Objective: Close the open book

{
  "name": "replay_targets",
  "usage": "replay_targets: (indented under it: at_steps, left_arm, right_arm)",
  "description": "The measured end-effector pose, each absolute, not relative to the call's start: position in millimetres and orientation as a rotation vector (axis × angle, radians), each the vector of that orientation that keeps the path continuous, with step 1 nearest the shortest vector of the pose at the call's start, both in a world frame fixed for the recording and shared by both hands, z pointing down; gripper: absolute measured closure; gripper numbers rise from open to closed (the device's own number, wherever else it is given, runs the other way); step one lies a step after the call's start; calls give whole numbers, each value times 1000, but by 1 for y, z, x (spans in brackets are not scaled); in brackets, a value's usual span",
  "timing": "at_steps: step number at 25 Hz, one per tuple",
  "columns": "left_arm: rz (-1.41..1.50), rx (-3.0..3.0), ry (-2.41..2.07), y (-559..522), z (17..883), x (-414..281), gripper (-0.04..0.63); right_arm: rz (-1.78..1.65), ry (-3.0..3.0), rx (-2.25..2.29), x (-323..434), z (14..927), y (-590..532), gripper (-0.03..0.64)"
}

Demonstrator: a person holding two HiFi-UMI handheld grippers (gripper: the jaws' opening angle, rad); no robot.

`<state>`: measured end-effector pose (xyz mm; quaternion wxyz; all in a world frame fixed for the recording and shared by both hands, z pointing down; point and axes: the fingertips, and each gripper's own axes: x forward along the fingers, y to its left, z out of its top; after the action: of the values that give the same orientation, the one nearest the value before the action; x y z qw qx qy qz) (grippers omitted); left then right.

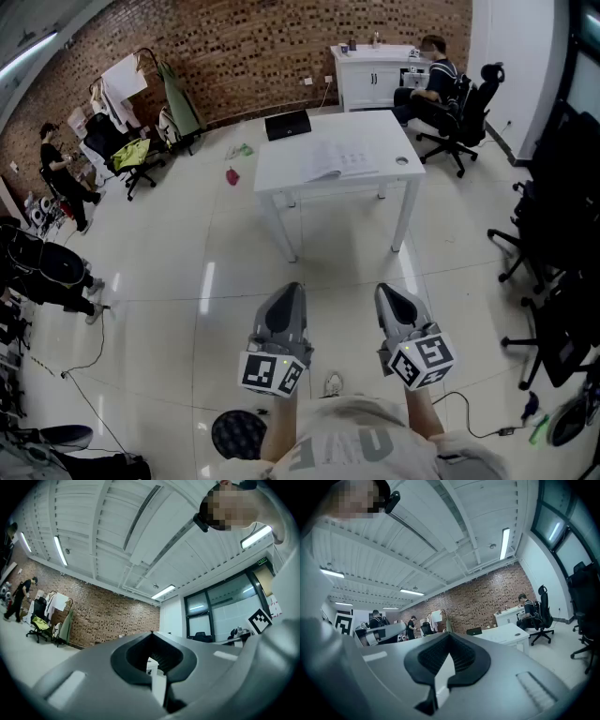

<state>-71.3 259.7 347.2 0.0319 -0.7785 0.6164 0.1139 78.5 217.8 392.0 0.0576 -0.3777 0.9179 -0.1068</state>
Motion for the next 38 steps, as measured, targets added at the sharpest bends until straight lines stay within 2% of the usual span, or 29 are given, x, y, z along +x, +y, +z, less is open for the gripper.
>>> replay_targets:
  at_steps: [7, 28, 38]
  left_arm:
    - [333, -2370, 1915, 259, 342, -88, 583]
    - [237, -2354, 1976, 240, 379, -64, 583]
    - [275, -2340, 2014, 219, 388, -100, 583]
  right_arm:
    - [-323, 2785, -1155, 66, 389, 210, 615]
    - [-367, 2832, -1189, 63, 414, 197, 614]
    - [-411, 2835, -1196, 42, 424, 181, 614]
